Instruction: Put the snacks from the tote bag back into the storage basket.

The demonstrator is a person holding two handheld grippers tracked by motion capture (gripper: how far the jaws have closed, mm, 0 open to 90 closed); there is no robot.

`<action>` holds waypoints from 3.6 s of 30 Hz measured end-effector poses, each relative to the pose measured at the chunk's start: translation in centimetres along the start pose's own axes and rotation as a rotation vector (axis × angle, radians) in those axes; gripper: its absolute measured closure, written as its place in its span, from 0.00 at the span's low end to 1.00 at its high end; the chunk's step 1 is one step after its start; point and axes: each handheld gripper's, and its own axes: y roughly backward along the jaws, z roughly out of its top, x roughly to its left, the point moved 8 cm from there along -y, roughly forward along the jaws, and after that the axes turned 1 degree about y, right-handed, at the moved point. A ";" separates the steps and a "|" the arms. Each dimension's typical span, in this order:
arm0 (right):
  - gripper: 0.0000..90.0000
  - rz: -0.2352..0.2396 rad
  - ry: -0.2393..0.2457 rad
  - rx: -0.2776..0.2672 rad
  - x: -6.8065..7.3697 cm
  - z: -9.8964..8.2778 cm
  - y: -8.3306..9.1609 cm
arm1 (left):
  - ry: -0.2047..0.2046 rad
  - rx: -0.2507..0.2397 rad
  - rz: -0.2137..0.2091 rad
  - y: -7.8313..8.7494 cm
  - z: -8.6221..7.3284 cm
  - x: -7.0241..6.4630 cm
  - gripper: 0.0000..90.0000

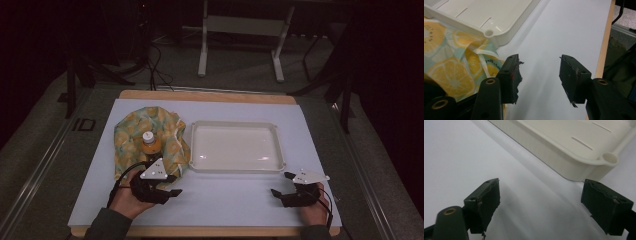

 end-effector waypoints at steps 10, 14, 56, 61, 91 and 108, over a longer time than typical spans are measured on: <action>0.17 0.002 -0.004 -0.005 0.0 0.0 0.0 | -0.017 0.017 0.020 1.1 0.5 0.6 0.56; 0.17 0.002 -0.005 -0.005 0.0 0.0 0.0 | -0.019 0.022 0.024 1.3 0.6 0.7 0.56; 0.17 0.003 -0.011 -0.010 -0.1 0.0 0.1 | -0.068 0.101 0.037 3.5 1.6 2.1 0.56; 0.17 0.003 -0.011 -0.011 -0.1 0.0 0.1 | -0.063 0.110 0.039 3.8 1.5 2.4 0.56; 0.17 0.001 -0.010 -0.011 -0.1 0.0 0.1 | -0.019 0.121 0.082 5.9 1.5 4.7 0.56; 0.17 0.001 -0.011 -0.011 -0.1 0.0 0.1 | -0.012 0.149 0.112 7.4 1.5 5.9 0.56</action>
